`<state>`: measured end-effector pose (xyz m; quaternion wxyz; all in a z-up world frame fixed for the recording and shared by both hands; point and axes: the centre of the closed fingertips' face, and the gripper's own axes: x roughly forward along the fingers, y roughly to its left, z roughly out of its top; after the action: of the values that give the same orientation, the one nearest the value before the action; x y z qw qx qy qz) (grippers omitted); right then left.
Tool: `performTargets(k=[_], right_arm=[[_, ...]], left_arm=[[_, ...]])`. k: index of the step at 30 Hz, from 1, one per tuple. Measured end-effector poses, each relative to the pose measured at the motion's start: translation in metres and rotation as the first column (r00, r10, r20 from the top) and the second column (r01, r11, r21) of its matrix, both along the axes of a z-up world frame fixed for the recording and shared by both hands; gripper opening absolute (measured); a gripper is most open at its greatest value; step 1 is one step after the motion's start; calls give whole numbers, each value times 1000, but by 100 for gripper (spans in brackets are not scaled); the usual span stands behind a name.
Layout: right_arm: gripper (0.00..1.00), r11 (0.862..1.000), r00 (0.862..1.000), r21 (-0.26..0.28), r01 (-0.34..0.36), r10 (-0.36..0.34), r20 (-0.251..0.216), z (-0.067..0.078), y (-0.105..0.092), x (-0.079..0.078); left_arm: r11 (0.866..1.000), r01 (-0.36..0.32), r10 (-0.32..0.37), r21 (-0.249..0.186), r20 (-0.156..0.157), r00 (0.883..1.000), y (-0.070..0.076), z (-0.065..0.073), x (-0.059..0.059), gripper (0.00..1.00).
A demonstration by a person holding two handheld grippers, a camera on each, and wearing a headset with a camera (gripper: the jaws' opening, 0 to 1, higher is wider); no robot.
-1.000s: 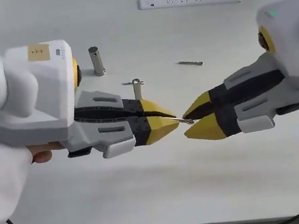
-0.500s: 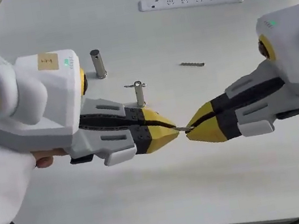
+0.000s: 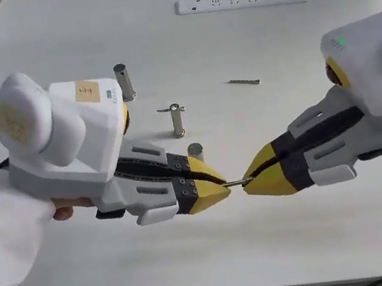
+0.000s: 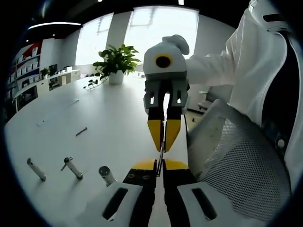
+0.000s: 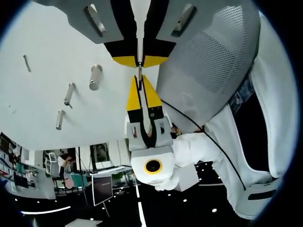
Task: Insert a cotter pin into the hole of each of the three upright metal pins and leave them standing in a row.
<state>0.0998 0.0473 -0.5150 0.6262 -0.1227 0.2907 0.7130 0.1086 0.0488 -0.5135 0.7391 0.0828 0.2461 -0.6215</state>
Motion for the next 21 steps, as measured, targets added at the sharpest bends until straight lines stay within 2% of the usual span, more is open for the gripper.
performTargets(k=[2,5,8,10,11,14,15,17,19,21], right_arm=[[0,1000,1000,4,10,-10,-6,2,0,1],[0,1000,1000,13,16,-16,16,2,1,5],[0,1000,999,19,19,-20,32,3,0,8],[0,1000,999,20,15,-16,52,3,0,10],[0,1000,998,17,15,-16,59,2,0,11],[0,1000,998,18,21,-22,65,1,-1,12],[0,1000,997,19,24,-25,69,1,-1,14],[0,999,997,16,31,-32,74,0,-2,16],[0,999,996,13,38,-39,82,-2,-4,19],[0,998,995,15,53,-54,83,-4,-5,23]], left_arm=[[1000,-15,15,-10,-19,1000,1,0,1,2],[999,-33,34,-25,2,999,2,3,6,4],[998,-47,48,-36,8,999,2,6,10,6],[997,-59,60,-45,24,998,2,8,14,13],[996,-71,72,-50,35,997,3,9,17,20],[993,-100,103,-55,48,993,6,9,24,33],[993,-109,112,-54,51,992,7,8,26,35],[988,-143,147,-51,67,987,11,6,33,38],[974,-218,222,-55,83,972,18,4,45,40],[965,-257,260,-50,69,963,24,-1,51,40]])
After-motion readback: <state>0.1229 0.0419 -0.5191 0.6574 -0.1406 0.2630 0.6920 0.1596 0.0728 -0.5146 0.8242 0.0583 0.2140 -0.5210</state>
